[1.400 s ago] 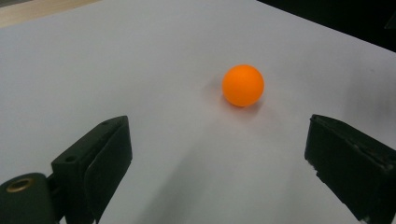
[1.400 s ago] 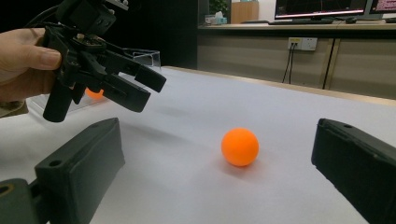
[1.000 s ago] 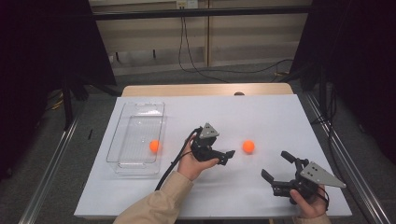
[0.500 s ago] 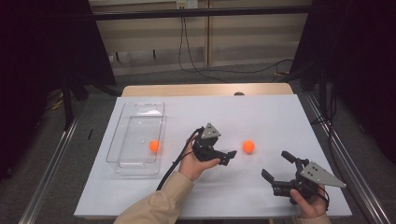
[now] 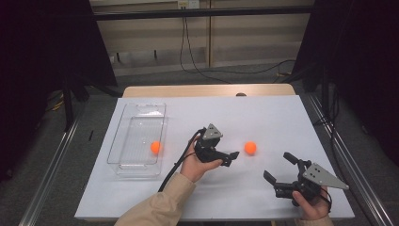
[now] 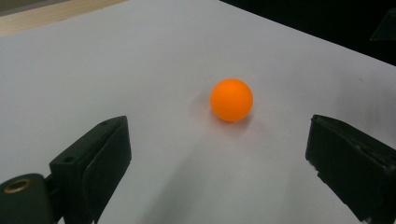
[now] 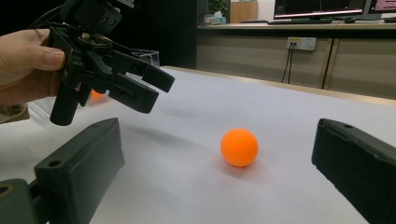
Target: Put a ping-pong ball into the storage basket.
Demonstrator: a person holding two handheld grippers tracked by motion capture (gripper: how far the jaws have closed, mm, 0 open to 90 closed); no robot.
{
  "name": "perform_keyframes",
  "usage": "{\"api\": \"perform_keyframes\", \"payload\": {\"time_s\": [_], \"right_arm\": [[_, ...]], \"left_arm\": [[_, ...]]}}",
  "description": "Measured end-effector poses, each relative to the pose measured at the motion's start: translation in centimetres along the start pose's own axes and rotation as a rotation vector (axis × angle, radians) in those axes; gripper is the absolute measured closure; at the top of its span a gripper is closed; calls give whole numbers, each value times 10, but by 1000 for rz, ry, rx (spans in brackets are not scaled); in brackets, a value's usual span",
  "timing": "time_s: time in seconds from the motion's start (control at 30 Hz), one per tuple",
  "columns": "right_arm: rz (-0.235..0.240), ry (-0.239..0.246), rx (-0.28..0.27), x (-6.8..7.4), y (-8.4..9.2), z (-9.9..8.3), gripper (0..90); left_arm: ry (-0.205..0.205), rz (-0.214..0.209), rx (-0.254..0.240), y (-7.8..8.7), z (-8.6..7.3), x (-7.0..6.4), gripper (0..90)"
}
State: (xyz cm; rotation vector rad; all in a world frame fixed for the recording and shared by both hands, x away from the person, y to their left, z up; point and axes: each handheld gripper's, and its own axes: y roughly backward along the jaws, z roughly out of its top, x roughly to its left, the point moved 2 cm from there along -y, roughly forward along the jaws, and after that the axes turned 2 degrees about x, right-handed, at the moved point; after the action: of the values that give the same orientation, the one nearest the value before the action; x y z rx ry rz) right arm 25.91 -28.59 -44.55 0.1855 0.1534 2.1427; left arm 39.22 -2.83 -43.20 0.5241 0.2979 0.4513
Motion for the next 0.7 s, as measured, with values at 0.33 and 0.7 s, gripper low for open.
{"api": "perform_keyframes", "payload": {"time_s": [0.33,0.7], "right_arm": [[-2,-3,-2,-1,1,0,15],[0,-5,-5,-1,0,0,15]], "left_arm": [[10,-6,9,-6,-1,0,68],[13,-17,0,-10,0,-2,68]]}}
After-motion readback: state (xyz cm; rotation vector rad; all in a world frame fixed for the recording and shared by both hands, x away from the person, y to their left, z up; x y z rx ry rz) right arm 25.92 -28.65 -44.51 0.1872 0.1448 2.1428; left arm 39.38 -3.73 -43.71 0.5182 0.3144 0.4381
